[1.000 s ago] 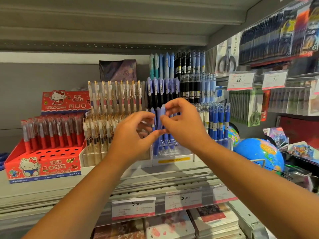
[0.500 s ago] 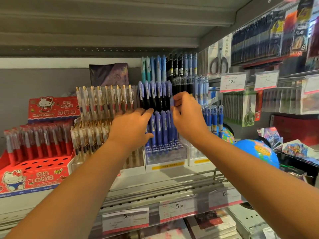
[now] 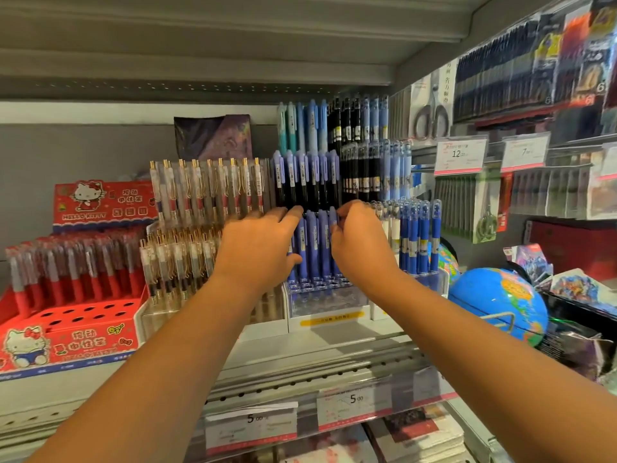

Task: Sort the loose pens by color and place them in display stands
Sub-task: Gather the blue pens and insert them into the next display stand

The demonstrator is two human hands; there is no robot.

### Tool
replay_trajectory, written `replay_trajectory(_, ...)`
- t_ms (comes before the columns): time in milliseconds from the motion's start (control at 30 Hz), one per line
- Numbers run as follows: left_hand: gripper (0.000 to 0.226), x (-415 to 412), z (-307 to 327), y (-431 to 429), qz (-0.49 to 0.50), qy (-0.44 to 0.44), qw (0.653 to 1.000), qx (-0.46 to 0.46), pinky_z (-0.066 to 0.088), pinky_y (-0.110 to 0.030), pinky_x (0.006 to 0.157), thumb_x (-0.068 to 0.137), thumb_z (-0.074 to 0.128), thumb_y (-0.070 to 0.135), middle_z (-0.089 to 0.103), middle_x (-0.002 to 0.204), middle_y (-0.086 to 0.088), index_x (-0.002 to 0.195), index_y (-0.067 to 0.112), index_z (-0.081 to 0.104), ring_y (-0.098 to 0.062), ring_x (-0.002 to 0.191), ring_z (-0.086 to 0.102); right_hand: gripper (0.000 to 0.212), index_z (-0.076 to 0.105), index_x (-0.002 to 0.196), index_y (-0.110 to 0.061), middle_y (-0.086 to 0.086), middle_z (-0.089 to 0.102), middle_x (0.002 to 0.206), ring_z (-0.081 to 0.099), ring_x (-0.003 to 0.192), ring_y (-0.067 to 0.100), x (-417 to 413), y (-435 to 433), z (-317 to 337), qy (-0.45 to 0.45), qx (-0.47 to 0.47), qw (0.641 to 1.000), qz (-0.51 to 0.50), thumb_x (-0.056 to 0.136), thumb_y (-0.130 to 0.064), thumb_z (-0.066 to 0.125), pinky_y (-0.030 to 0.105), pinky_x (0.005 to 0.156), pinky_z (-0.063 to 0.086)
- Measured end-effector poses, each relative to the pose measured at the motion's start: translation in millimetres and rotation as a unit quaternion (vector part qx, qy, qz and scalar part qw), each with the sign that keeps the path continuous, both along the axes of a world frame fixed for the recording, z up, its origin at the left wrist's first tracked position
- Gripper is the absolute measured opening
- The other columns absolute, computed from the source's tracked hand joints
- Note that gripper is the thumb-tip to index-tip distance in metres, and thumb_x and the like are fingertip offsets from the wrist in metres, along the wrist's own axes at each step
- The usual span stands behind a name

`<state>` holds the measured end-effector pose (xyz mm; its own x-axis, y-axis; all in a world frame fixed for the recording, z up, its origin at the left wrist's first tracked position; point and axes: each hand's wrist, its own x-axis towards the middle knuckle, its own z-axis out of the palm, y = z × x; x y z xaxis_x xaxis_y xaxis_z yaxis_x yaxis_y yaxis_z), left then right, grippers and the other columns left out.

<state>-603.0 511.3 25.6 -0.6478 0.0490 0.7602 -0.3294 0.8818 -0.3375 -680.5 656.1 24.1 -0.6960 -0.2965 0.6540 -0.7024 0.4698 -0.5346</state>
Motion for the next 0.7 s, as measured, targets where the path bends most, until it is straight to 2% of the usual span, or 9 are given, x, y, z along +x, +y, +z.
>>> replay_trajectory(100,0.085,0.8,0.1,0.1,-0.002,0.003,1.0,0.002,0.05,-0.046,0.088,0.079,0.068,0.061,0.057,0.138,0.004,0.149,0.027,0.034,-0.026,0.114,0.061,0.028,0.045,0.128,-0.002,0.017,0.053,0.124,0.057,0.1,0.029,-1.4,-2.7,-2.5,-0.003,0.004,1.0,-0.016,0.1,-0.009,0.048,0.036,0.079,0.049)
replay_trajectory(200,0.085,0.6,-0.8,0.4,0.0,0.002,1.0,0.004,0.05,-0.047,0.089,0.079,0.068,0.061,0.057,0.139,0.003,0.149,0.026,0.034,-0.026,0.115,0.061,0.05,0.032,0.142,-0.009,0.014,0.051,0.13,0.059,0.101,0.031,-0.9,-3.6,-4.3,-0.011,0.0,1.0,-0.009,0.097,-0.003,0.051,0.041,0.072,0.049)
replay_trajectory(333,0.084,-0.6,-1.5,-0.7,0.002,0.002,1.0,0.003,0.05,-0.047,0.088,0.079,0.067,0.061,0.056,0.139,0.004,0.148,0.026,0.034,-0.026,0.115,0.061,0.043,0.037,0.137,-0.01,0.015,0.051,0.127,0.057,0.1,0.032,-2.7,-1.6,-6.8,0.025,0.048,0.998,-0.032,0.097,-0.004,0.05,0.043,0.072,0.049)
replay_trajectory(467,0.084,-1.1,-2.3,0.3,0.002,0.004,1.0,0.006,0.047,-0.047,0.092,0.078,0.069,0.059,0.056,0.14,0.003,0.147,0.025,0.036,-0.026,0.116,0.061,0.046,0.037,0.138,-0.01,0.016,0.051,0.129,0.058,0.098,0.032,-4.6,-0.2,-7.7,0.03,0.063,0.997,-0.041,0.096,0.001,0.052,0.047,0.075,0.052)
replay_trajectory(600,0.087,2.1,-0.9,-0.1,-0.004,-0.013,1.0,0.004,0.035,-0.047,0.105,0.078,0.067,0.062,0.05,0.146,0.002,0.15,0.027,0.032,-0.024,0.124,0.055,0.053,0.029,0.148,-0.012,0.015,0.049,0.136,0.053,0.112,0.033,-3.8,5.0,-10.2,0.04,0.083,0.996,-0.017,0.099,-0.006,0.05,0.046,0.084,0.05)
replay_trajectory(700,0.082,13.4,4.4,1.3,-0.039,-0.026,0.998,0.037,0.021,-0.046,0.114,0.082,0.065,0.057,0.036,0.156,0.0,0.15,0.028,0.032,-0.022,0.137,0.042,0.062,0.018,0.154,-0.012,0.013,0.046,0.143,0.046,0.125,0.032,4.3,11.2,-13.1,0.071,0.112,0.991,-0.008,0.101,-0.015,0.05,0.043,0.09,0.049)
